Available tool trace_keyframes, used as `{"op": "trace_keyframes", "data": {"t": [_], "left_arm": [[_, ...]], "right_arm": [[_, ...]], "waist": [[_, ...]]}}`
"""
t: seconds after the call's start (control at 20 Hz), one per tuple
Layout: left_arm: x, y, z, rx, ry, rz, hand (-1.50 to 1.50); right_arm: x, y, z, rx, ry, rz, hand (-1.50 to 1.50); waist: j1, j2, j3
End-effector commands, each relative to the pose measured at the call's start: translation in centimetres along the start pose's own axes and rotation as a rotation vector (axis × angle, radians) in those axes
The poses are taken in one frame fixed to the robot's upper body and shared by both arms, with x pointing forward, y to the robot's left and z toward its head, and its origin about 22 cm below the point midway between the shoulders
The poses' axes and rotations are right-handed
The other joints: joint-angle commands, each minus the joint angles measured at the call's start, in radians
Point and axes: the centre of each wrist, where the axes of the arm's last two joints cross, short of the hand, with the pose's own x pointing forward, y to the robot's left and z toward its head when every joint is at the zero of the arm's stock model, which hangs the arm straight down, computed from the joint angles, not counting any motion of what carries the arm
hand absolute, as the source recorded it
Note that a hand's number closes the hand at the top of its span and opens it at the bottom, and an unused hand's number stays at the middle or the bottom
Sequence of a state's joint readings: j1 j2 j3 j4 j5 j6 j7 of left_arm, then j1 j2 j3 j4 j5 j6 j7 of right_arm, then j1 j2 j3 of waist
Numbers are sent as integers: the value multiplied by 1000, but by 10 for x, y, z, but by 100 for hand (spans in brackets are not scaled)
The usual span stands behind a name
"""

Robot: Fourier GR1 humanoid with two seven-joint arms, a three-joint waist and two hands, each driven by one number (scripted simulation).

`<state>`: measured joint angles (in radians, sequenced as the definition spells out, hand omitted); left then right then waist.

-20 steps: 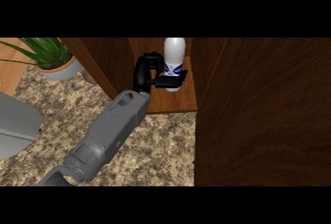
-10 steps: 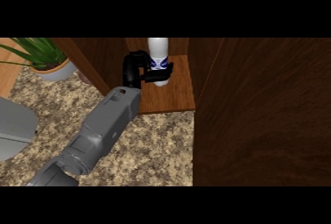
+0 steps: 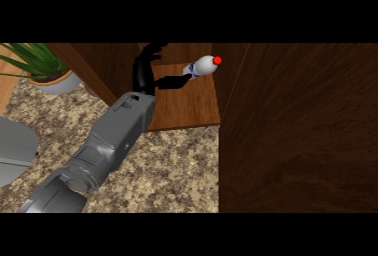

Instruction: Pick up the bottled water, place it into the cabinet and close the cabinet

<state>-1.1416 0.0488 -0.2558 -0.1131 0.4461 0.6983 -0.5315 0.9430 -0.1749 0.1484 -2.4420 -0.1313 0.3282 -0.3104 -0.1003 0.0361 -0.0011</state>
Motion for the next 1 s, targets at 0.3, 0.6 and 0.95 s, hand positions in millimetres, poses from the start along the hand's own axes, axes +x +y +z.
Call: {"op": "trace_keyframes", "data": {"t": [0.3, 0.6, 0.95], "left_arm": [[20, -1, -11, -80, -85, 113, -150], [45, -12, -14, -151, -178, 328, -150], [29, -16, -2, -224, -175, 407, -150]], "right_arm": [[3, 7, 2, 9, -20, -82, -150], [5, 9, 1, 46, -7, -74, -150], [24, 5, 1, 9, -25, -68, -150]], "waist": [[-9, 1, -1], [28, -15, -1], [60, -27, 1]]}}
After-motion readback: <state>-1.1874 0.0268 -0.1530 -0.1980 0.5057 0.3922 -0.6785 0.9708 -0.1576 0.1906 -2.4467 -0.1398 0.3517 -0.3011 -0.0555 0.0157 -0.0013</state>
